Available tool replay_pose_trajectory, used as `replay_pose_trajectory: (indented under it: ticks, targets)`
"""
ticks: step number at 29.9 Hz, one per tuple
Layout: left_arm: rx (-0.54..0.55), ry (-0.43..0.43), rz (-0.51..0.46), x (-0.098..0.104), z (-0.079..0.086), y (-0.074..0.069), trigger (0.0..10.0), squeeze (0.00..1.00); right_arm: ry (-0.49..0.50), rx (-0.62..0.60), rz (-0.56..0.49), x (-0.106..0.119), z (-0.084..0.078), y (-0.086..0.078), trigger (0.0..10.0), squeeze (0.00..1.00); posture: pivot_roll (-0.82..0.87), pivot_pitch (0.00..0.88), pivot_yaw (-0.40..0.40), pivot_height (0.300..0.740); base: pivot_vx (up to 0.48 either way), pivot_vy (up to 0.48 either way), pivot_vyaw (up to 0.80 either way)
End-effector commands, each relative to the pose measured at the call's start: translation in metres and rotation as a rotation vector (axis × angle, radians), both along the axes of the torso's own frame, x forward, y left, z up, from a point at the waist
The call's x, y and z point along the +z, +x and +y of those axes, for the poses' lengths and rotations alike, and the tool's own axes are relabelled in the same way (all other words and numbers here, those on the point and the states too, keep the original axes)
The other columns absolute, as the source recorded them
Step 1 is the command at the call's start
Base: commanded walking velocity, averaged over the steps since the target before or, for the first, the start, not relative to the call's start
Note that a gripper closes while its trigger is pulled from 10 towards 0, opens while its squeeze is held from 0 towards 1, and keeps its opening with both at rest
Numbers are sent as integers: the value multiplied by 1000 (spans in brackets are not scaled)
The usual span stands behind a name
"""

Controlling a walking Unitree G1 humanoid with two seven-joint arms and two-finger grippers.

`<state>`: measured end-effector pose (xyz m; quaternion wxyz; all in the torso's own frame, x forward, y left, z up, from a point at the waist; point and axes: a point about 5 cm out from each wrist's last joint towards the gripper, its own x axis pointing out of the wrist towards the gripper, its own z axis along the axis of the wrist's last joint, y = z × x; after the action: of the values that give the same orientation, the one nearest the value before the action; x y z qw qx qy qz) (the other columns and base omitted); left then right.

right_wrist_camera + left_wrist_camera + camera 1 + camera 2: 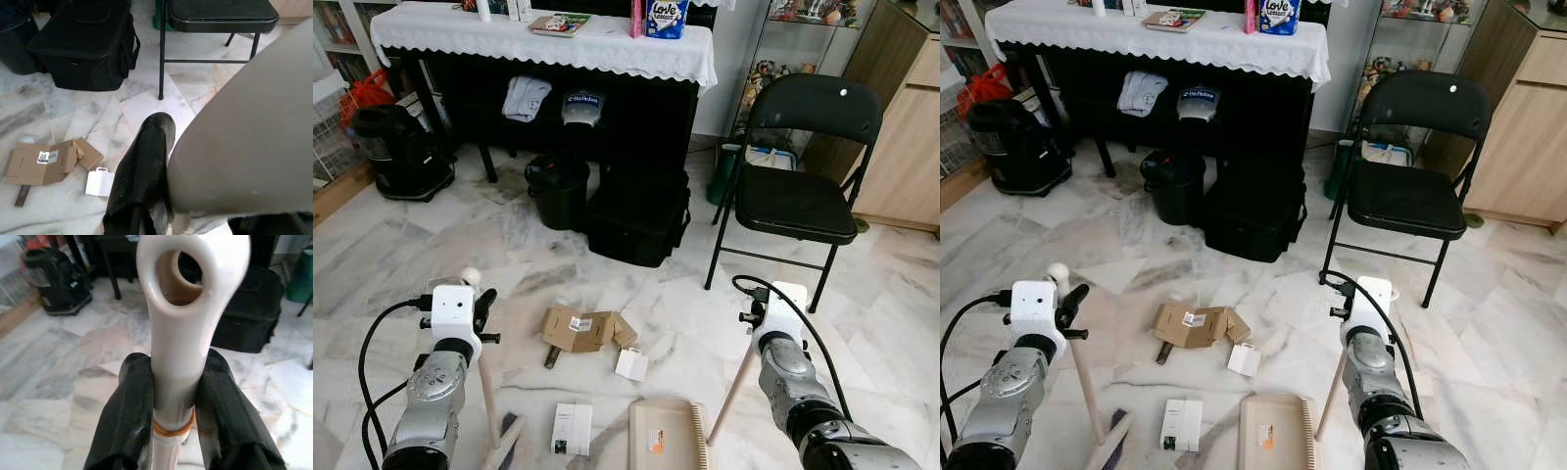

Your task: Sweep floor

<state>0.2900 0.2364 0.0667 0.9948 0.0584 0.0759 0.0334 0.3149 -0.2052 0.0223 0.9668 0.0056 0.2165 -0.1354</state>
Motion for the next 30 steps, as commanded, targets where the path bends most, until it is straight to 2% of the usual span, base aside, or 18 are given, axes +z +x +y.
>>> replay_pose_trajectory:
  ticks: [1, 6, 7, 8, 10, 11, 16, 20, 21, 23, 25, 27, 30]
  targets:
    - [-47, -107, 5, 1, -12, 3, 10000, 0, -14, -5, -10, 2, -2, 2, 10000, 0, 142, 0, -42, 740, 0, 0, 0]
    - [-88, -226, 14, -1, -23, 2, 10000, 0, -20, -7, -16, 4, -4, 3, 10000, 0, 136, 0, -45, 740, 0, 0, 0]
    - [-96, -288, -2, 1, -28, 2, 10000, 0, -22, -9, -14, 4, -6, 2, 10000, 0, 133, 0, -46, 740, 0, 0, 0]
    - [-96, -288, -2, 1, -28, 2, 10000, 0, -22, -9, -14, 4, -6, 2, 10000, 0, 133, 0, -46, 740, 0, 0, 0]
    - [-127, -379, -27, 6, -35, 3, 10000, 0, -24, -11, -13, 4, -7, 2, 10000, 0, 131, 0, -48, 740, 0, 0, 0]
    - [-127, -379, -27, 6, -35, 3, 10000, 0, -24, -11, -13, 4, -7, 2, 10000, 0, 131, 0, -48, 740, 0, 0, 0]
    - [-252, -506, -27, 18, -44, 2, 10000, 0, -26, -8, -14, 5, -7, 3, 10000, 0, 132, 0, -53, 740, 0, 0, 0]
    - [-284, -546, -36, 24, -45, 3, 10000, 0, -25, -4, -15, 6, -6, 4, 10000, 0, 137, 0, -54, 740, 0, 0, 0]
    - [-290, -545, -34, 24, -45, 3, 10000, 0, -24, -4, -16, 6, -5, 4, 10000, 0, 140, 0, -55, 740, 0, 0, 0]
    - [-280, -490, -41, 25, -43, 4, 10000, 0, -22, 0, -20, 7, -3, 5, 10000, 0, 139, 0, -56, 740, 0, 0, 0]
    - [-213, -408, -76, 28, -37, 7, 10000, 0, -21, 4, -30, 9, -1, 7, 10000, 0, 138, 0, -57, 740, 0, 0, 0]
    - [-196, -387, -88, 29, -35, 8, 10000, 0, -21, 4, -31, 9, -1, 7, 10000, 0, 138, 0, -57, 740, 0, 0, 0]
    - [-31, -297, -215, 44, -19, 12, 10000, 0, -26, 12, -77, 14, 0, 10, 10000, 0, 133, 0, -59, 740, 0, 0, 0]
